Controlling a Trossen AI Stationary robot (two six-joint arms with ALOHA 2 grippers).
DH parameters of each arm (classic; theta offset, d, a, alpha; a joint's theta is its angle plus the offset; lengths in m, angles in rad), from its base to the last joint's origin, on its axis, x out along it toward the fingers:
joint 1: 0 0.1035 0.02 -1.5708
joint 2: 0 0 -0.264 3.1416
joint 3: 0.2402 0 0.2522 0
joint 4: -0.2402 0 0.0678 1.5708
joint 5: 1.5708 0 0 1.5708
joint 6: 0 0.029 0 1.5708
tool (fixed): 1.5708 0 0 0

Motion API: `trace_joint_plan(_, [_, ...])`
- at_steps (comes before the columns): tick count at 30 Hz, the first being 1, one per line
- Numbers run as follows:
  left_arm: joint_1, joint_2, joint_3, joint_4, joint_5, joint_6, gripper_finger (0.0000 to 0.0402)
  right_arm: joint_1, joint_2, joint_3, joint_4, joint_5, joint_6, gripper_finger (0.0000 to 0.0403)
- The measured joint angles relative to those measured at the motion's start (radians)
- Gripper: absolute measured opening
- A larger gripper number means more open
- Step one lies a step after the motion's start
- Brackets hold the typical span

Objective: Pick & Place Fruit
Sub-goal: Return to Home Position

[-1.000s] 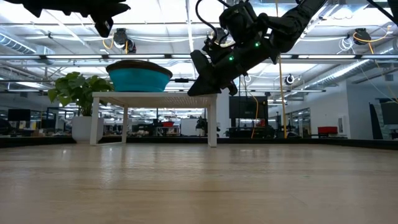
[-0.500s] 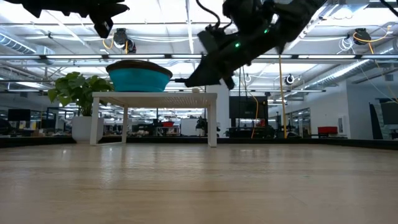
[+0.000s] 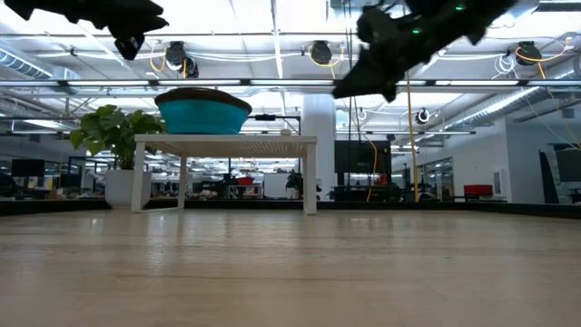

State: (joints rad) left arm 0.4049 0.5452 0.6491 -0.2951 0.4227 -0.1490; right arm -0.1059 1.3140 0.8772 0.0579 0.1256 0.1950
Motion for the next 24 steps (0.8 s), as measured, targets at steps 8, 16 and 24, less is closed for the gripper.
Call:
trace_joint_plan(8, [0.000,-0.086,-0.023,-0.050,-0.040,0.015,0.0092,0.000,-0.275,-0.269,0.184,0.000,0.003,0.0000])
trace_joint_plan(16, [0.000,-0.180,-0.133,-0.035,-0.072,-0.039,0.0092,0.001,-0.526,-0.505,0.284,0.001,0.073,0.0000])
trace_joint_plan(24, [0.000,-0.298,-0.246,0.051,-0.105,-0.059,0.0092,0.000,-0.718,-0.661,0.282,0.003,0.134,0.0000])
